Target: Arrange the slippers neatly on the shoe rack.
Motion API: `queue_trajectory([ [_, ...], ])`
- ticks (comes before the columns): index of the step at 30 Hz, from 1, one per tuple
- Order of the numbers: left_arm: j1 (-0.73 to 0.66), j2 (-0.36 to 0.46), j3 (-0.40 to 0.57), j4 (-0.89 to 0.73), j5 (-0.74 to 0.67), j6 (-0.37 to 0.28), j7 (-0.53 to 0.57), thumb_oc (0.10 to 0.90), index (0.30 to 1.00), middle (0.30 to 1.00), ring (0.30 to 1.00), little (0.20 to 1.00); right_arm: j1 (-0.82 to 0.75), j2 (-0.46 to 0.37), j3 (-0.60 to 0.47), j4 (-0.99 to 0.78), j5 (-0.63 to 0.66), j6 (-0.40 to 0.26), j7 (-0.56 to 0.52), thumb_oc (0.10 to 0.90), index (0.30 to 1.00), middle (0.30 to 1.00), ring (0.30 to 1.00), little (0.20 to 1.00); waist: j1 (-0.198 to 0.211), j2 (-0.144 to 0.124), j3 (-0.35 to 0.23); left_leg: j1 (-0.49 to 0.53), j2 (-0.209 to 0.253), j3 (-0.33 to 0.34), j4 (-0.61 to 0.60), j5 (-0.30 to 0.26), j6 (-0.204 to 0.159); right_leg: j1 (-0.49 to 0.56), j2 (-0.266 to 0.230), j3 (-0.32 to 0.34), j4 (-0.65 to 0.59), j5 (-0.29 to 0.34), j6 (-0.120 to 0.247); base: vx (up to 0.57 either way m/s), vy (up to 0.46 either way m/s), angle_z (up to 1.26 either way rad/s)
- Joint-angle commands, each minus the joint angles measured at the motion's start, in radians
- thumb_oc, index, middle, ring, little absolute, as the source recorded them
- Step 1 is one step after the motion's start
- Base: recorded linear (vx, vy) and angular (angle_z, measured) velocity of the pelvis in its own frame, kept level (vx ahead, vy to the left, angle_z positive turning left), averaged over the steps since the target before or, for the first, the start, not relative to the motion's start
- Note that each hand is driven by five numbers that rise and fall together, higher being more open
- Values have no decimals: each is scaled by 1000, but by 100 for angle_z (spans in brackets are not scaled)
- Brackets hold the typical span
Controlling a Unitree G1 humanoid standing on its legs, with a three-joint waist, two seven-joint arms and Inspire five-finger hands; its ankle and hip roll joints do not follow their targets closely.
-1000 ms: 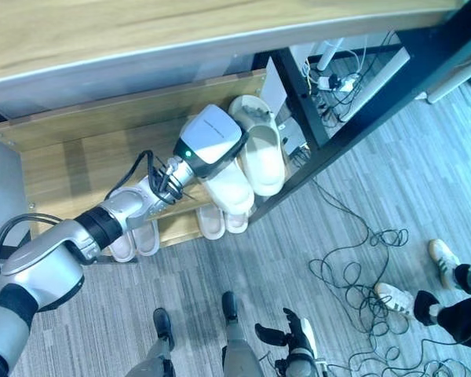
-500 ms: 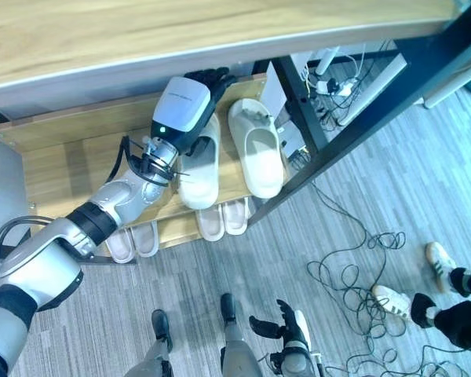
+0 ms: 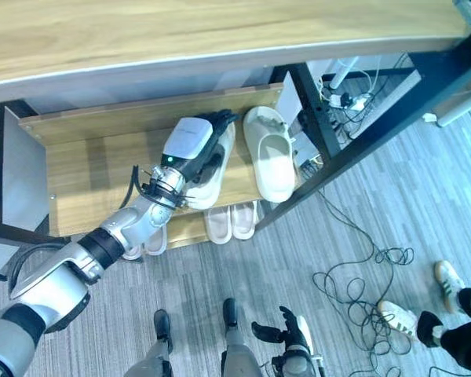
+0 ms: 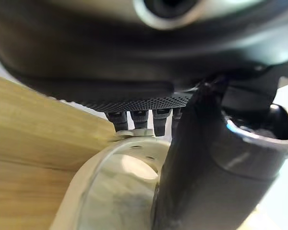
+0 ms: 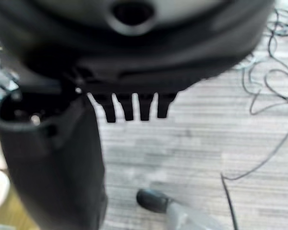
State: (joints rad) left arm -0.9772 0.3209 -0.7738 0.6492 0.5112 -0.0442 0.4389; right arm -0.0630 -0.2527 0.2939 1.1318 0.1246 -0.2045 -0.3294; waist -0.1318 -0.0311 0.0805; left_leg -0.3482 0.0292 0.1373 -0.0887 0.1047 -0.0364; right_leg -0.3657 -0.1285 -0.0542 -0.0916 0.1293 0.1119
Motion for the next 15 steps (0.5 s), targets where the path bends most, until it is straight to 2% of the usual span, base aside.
queue_trajectory([
  [1, -114, -54, 56, 13, -5, -63, 14, 800, 900, 900, 900, 900, 11, -54, -59, 12, 33, -8, -7, 800, 900, 900, 900, 900, 23, -1, -19, -5, -43, -65, 1, -48, -8, -7, -31, -44, 4, 6, 71, 0, 0, 0],
  [10, -77, -36, 72, -9, -43, -74, 4, 800, 900, 900, 900, 900, 23, -27, -61, 47, 45, 9, 11, 800, 900, 900, 900, 900, 36, -3, -39, 49, -40, -68, 1, -54, -10, 52, -23, -57, 4, -6, 68, 8, -9, 2],
  [15, -33, 5, 113, -72, -86, -82, -1, 800, 900, 900, 900, 900, 30, -15, -70, 57, 49, 24, 18, 800, 900, 900, 900, 900, 52, 2, -52, 90, -41, -67, 1, -60, -7, 92, -23, -68, 4, -15, 68, 22, -13, 0],
])
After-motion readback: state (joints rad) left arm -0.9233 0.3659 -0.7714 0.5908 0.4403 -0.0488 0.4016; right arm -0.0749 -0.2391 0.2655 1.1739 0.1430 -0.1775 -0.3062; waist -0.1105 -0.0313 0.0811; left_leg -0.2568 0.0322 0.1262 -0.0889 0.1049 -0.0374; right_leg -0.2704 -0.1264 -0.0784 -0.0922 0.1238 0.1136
